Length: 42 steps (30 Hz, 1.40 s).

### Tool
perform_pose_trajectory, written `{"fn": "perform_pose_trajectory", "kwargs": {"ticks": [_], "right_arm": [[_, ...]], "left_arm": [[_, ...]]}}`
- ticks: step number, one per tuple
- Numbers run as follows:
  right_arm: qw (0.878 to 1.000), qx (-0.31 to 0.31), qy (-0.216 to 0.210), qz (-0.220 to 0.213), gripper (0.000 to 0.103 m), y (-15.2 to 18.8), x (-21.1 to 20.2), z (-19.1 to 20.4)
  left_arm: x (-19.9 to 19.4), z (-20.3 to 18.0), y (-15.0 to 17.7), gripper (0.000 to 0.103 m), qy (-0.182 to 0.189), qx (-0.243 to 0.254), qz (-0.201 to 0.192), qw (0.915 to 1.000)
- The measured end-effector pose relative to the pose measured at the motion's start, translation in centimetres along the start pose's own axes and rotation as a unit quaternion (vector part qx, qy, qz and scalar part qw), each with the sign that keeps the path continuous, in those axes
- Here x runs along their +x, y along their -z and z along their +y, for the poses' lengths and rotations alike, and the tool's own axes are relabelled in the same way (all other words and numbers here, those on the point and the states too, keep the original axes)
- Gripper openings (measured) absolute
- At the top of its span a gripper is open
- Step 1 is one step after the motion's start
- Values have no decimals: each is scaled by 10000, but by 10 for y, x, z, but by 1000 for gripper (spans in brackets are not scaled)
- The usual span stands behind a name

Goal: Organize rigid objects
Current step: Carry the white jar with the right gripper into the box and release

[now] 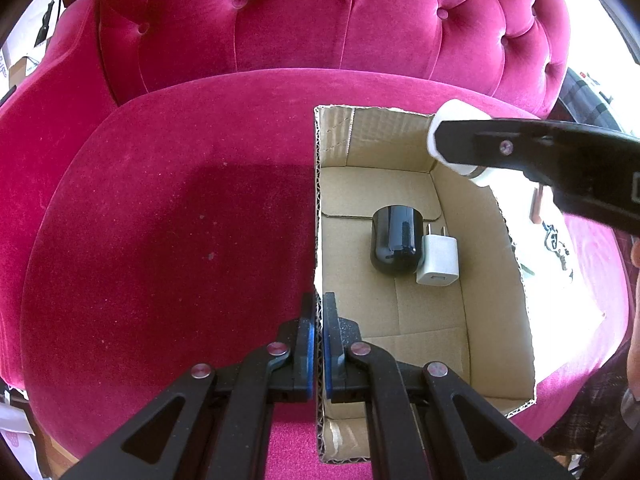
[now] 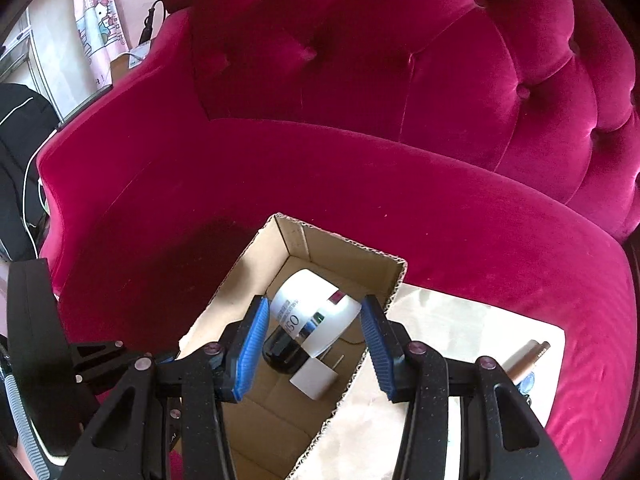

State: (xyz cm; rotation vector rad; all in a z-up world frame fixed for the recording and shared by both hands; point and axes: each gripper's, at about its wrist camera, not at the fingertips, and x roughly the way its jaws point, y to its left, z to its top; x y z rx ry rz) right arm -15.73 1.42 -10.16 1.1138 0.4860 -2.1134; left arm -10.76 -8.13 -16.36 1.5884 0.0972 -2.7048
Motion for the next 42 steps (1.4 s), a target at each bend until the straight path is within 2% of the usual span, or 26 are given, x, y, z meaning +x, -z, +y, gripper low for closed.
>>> {"fn": "perform_pose_trajectory", "kwargs": {"ticks": [12,13,27,29,33,36,37,42], "right_arm": [[9998,-43,-64,175,51,2,18,5],[9961,-603,-625,166,51,1,16,4],[9965,-523,-620,211,52,0,21,1],[9966,-502,-625,163,57,-1,20,-1],[9977,-440,-510,94,85,-2,18,-5],[9981,-414,-446,104,100,-2,19,-7],[9982,-420,-416,104,103,-2,19,-8],[9985,-382,-382,92,103,0,20,-7]], "left_arm": [[0,0,0,3,3,-9,2,10000],[0,0,0,3,3,-8,1,10000],[-1,3,-1,3,-5,7,0,10000],[-1,4,-1,3,-5,13,-2,10000],[0,5,0,3,-27,12,-2,10000],[0,5,0,3,-30,16,-2,10000],[0,6,0,3,-29,14,-1,10000],[1,6,-1,3,-30,19,-1,10000]]}}
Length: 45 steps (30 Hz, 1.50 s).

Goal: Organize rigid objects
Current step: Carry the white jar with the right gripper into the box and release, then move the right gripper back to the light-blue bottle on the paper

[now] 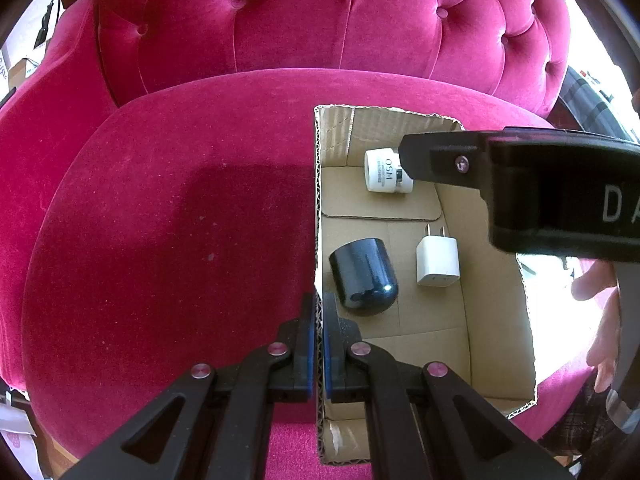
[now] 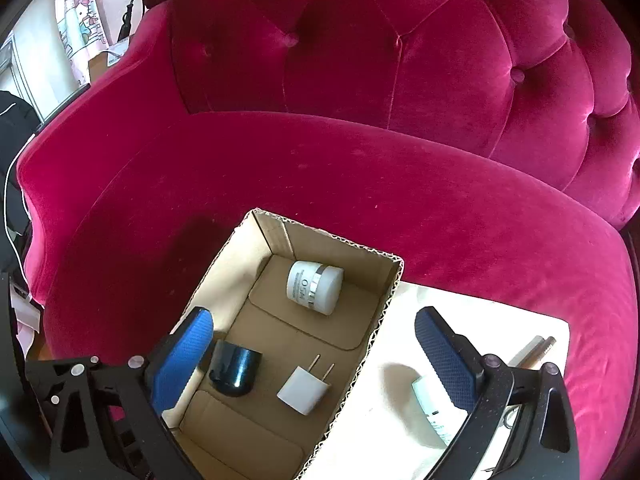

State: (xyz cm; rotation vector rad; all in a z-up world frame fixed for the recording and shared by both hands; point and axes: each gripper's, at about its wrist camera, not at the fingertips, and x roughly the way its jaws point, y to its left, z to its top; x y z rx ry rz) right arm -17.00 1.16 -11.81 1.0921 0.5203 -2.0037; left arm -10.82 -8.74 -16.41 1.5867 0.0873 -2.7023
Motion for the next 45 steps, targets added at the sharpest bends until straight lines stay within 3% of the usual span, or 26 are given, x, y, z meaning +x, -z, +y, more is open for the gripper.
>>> {"fn": "perform_pose_trajectory", "kwargs": {"ticks": [11,36,45], "right_arm": [[9998,152,82,-63,103,4,-14,-7],[9951,840,517,-35,103,22,-32,-74],[9932,923,694,179,103,40,-27,-91]], "left_arm": [[0,0,0,3,0,3,-1,10000],[5,-6,-3,3,-12,-21,9,10000],[3,-6,-2,3,-14,-24,13,10000]]}}
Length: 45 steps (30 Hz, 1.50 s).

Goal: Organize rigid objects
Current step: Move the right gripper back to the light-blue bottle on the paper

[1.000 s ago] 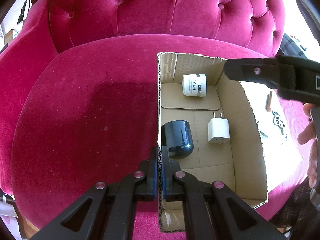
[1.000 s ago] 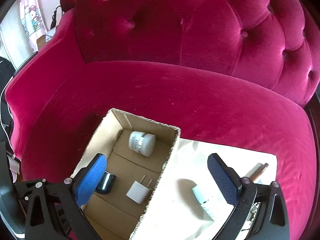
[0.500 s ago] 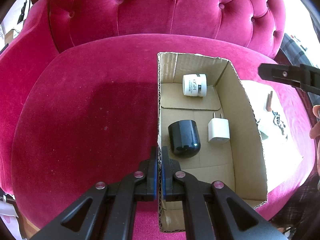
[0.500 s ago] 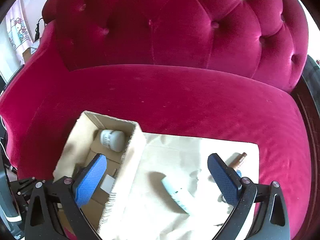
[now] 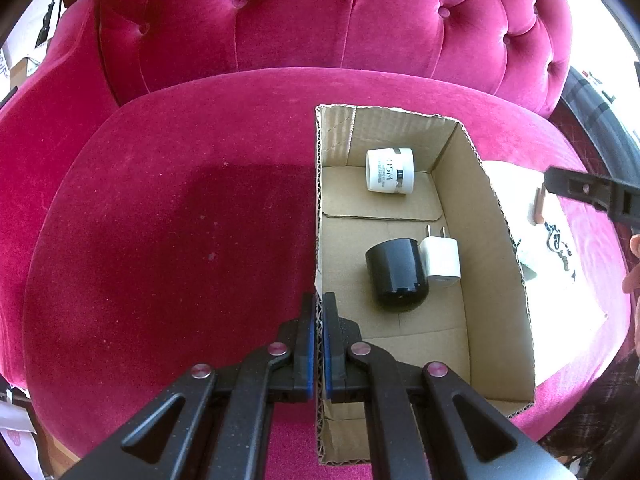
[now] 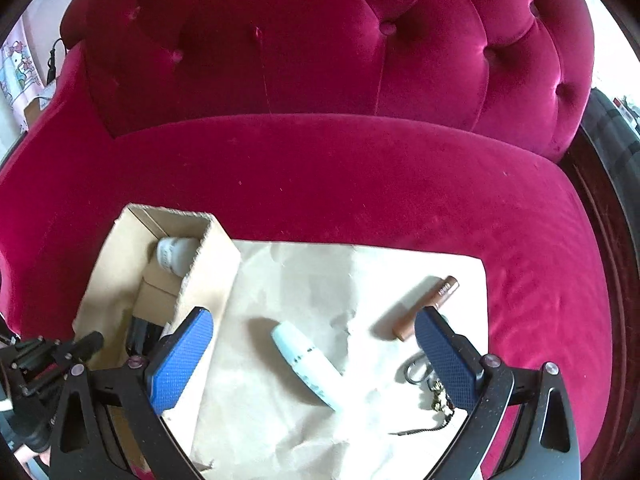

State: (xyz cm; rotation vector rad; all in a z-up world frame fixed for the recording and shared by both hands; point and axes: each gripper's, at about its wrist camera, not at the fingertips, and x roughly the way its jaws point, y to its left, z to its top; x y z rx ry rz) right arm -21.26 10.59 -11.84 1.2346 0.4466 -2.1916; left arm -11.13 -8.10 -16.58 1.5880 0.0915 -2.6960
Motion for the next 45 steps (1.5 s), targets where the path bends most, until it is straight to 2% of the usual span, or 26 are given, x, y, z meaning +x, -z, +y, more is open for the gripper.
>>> {"fn": "perform_pose_trajectory", "kwargs": {"ticks": [28,36,38,41,44,45], "right_arm": [[9962,-206,156,834,103,40,52,-8],[9956,-218,132,902,102,41,58,-7],[9955,-228,113,918,99,41,59,-7],[9951,-299,121,935,87,42,59,-5],[9941,-373,128,1010,67,44,63,-3],[9937,-403,127,1040,55,45,64,-3]], "left_arm": [[-5,3,2,3,9,-1,8,10000],[-5,6,3,3,24,-13,13,10000],[-5,7,4,3,24,-13,14,10000],[-5,7,4,3,26,-13,14,10000],[-6,8,4,3,25,-13,13,10000],[-5,7,4,3,23,-16,14,10000]]}}
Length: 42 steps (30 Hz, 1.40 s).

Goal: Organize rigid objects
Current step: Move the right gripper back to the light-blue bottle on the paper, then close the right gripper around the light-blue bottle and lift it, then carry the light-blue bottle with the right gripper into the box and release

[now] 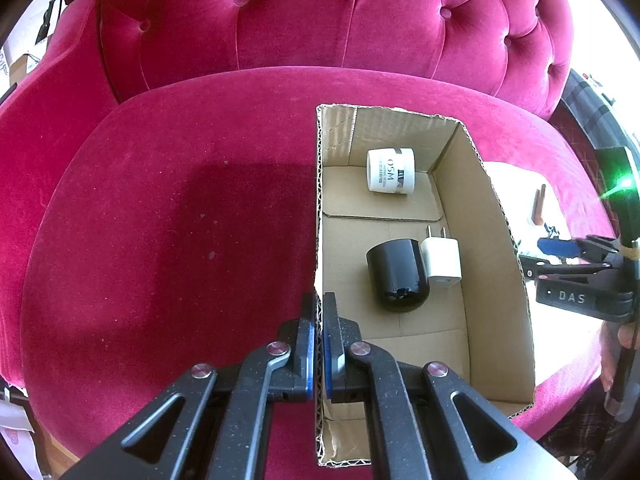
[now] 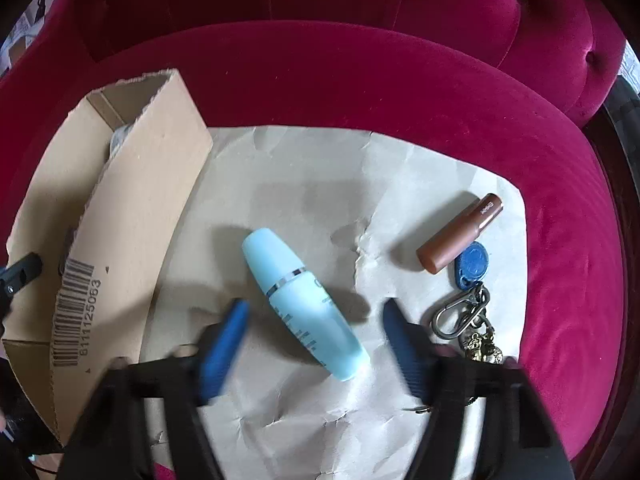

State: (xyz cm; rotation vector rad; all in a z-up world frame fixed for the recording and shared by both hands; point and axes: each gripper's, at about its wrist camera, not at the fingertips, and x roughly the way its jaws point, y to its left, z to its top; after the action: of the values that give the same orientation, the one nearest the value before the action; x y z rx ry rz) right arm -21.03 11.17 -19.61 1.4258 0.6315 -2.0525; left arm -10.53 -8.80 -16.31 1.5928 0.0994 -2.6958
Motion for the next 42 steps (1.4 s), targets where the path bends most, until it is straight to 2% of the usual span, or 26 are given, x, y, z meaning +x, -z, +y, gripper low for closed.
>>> {"fn": "perform_pose_trajectory", "kwargs": {"ticks": [1,2,3,4,23,26,30,42], "right_arm": [[10000,-17,6,11,45,0,0,0],[10000,-44,34,-6,41,1,0,1],[10000,-57,24,-31,32,1,-1,0],[10000,-60,13,-62,27,1,-3,0],[9993,209,-82,-308,27,-4,-30,-19],[9991,203,-94,-355,27,-2,-34,-15],[9988,197,-119,-428,27,-17,-37,0],[9955,150,-349,-866,27,-41,-74,14]], "left_arm": [[0,1,0,3,-1,-2,1,10000],[0,0,0,3,0,-3,1,10000],[0,0,0,3,1,-3,1,10000],[-1,-1,0,3,-1,-3,1,10000],[-1,-1,1,3,-3,1,2,10000],[-1,-1,1,3,-5,-1,4,10000],[-1,0,1,3,-4,3,3,10000],[-2,-1,1,3,-8,5,2,10000]]}}
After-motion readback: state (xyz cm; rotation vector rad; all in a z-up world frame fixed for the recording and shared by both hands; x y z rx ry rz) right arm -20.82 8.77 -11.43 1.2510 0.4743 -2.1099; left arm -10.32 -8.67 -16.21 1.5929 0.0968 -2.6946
